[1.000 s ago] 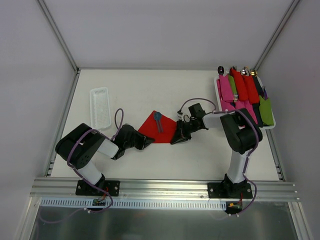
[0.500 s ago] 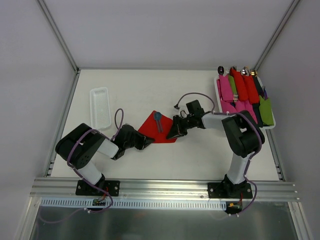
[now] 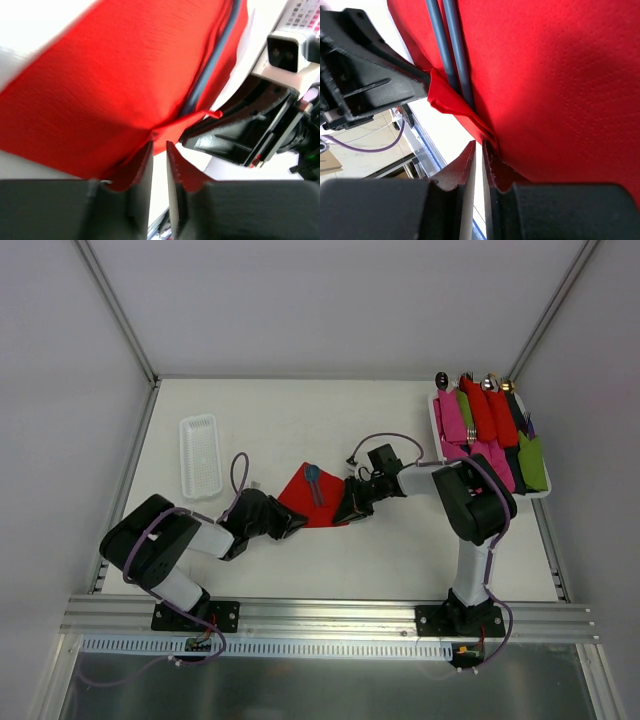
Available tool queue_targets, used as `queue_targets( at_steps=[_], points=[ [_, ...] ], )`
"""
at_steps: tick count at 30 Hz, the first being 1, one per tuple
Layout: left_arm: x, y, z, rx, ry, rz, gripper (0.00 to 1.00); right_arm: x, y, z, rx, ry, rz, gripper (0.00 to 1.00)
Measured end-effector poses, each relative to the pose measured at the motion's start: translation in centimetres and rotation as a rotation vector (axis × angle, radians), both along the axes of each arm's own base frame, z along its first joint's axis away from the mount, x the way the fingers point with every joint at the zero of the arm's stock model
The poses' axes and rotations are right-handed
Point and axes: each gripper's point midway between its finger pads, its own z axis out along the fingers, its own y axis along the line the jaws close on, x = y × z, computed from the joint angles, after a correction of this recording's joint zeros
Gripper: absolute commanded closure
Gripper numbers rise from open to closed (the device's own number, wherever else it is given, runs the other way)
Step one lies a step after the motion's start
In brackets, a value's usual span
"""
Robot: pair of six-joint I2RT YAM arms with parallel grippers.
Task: Place the utensils on the paper napkin and roll it up
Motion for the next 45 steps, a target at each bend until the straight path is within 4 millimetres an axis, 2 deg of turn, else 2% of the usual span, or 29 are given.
queue_targets(
  at_steps=[4, 10, 13, 19, 23, 33, 39, 45],
  points=[
    [0.1, -0.4, 1.0, 0.044, -0.067, -0.062, 0.80, 0.0, 0.0, 0.0, -0.010, 0.001, 0.002, 0.87],
    [1.0, -2.8, 3.1, 0.025, -0.175, -0.167, 0.84, 0.0, -0.1, 0.0, -0.018, 0.008, 0.004, 0.87],
    [1.0, -4.0, 2.6, -0.004, -0.184, -0.208, 0.88, 0.0, 0.0, 0.0, -0.021, 0.014, 0.005, 0.87],
    [0.2, -5.3, 0.0, -0.049, -0.131, -0.255, 0.91, 0.0, -0.1, -0.1, -0.026, 0.022, 0.007, 0.88],
    [0.4, -5.7, 0.4, -0.091, -0.140, -0.248, 0.92, 0.0, 0.0, -0.1, -0.028, 0.026, 0.010, 0.88],
    [-1.5, -3.2, -0.4, -0.087, -0.113, -0.172, 0.94, 0.0, -0.1, -0.1, -0.033, 0.013, 0.028, 0.89],
    [-1.8, -1.2, -0.2, -0.035, -0.111, -0.095, 0.98, 0.0, -0.2, -0.1, -0.036, 0.009, 0.034, 0.89],
    [-1.0, 1.5, 0.5, 0.035, -0.118, 0.009, 0.99, 0.0, -0.3, -0.2, -0.041, 0.008, 0.036, 0.89]
  ],
)
